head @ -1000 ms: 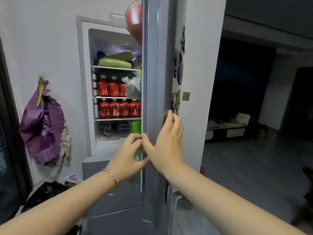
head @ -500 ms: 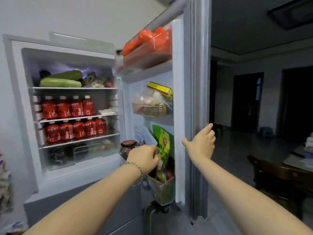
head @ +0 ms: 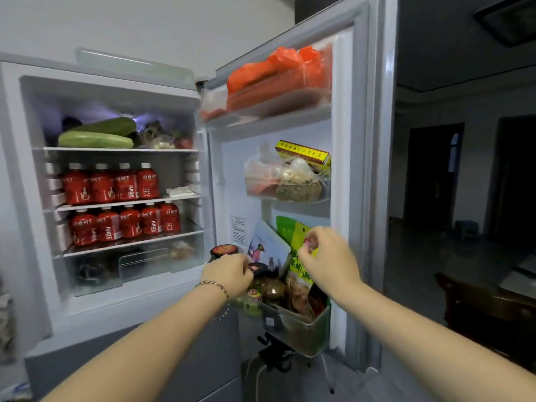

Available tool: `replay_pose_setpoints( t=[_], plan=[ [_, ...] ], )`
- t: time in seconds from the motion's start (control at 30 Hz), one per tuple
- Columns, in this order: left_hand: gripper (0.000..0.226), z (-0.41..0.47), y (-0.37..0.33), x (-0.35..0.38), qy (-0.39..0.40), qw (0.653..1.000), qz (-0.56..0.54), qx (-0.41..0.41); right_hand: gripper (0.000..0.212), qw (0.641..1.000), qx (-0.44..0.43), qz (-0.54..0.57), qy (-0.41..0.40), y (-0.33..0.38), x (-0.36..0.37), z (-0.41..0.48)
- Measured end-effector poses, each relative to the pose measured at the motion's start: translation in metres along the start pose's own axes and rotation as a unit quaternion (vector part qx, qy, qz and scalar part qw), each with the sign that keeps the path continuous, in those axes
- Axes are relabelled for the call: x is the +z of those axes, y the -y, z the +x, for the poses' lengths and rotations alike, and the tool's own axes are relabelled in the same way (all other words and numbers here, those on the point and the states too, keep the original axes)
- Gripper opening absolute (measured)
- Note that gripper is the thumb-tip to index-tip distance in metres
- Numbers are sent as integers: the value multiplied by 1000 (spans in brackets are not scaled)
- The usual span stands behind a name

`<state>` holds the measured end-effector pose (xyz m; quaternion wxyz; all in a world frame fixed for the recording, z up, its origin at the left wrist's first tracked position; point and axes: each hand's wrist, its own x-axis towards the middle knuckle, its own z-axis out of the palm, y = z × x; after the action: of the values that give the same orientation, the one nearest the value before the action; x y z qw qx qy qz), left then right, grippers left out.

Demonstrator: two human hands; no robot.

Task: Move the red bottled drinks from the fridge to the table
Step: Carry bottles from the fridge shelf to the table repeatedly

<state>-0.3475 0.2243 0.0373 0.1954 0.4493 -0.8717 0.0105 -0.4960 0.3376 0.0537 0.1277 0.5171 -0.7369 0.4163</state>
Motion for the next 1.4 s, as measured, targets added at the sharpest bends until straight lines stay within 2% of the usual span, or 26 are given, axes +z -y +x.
replay_pose_setpoints(
  t=[0.03,0.1,0.17,0.27,0.53,0.67,0.83,0.93,1.03,1.17,1.27,1.33,1.4],
  plan=[
    [9,0,8,1,4,1000,1,-11,15,997,-5,-2,76,12,6,1],
    [9,2,29,2,15,999,13,-34,18,984,-10,-17,177,36,21,12],
    [18,5,55,-2,32,997,24,-61,15,972,-21,-21,232,59,41,28],
    [22,15,97,-13,34,995,37,-89,25,962,-39,-27,271,89,76,54],
    [16,67,241,-47,-20,986,67,-154,26,954,-81,-5,287,179,188,125],
    [9,114,314,-58,-86,979,9,-183,25,961,-76,19,264,217,255,170],
    [35,179,379,-69,-192,964,-13,-181,25,974,-63,53,213,249,327,232],
    [41,213,407,-73,-227,959,7,-170,42,975,-74,87,188,264,357,263],
    [43,249,430,-77,-247,952,56,-172,61,976,-94,60,188,286,393,301],
    [49,293,451,-78,-244,948,79,-191,85,974,-75,57,204,320,442,352],
    [53,323,463,-79,-202,950,84,-222,99,966,-55,66,245,337,472,383],
    [54,339,474,-78,-162,948,108,-253,103,958,-40,83,271,340,486,393],
    [54,348,484,-76,-144,942,133,-272,101,962,-47,89,254,338,498,398]
  ],
)
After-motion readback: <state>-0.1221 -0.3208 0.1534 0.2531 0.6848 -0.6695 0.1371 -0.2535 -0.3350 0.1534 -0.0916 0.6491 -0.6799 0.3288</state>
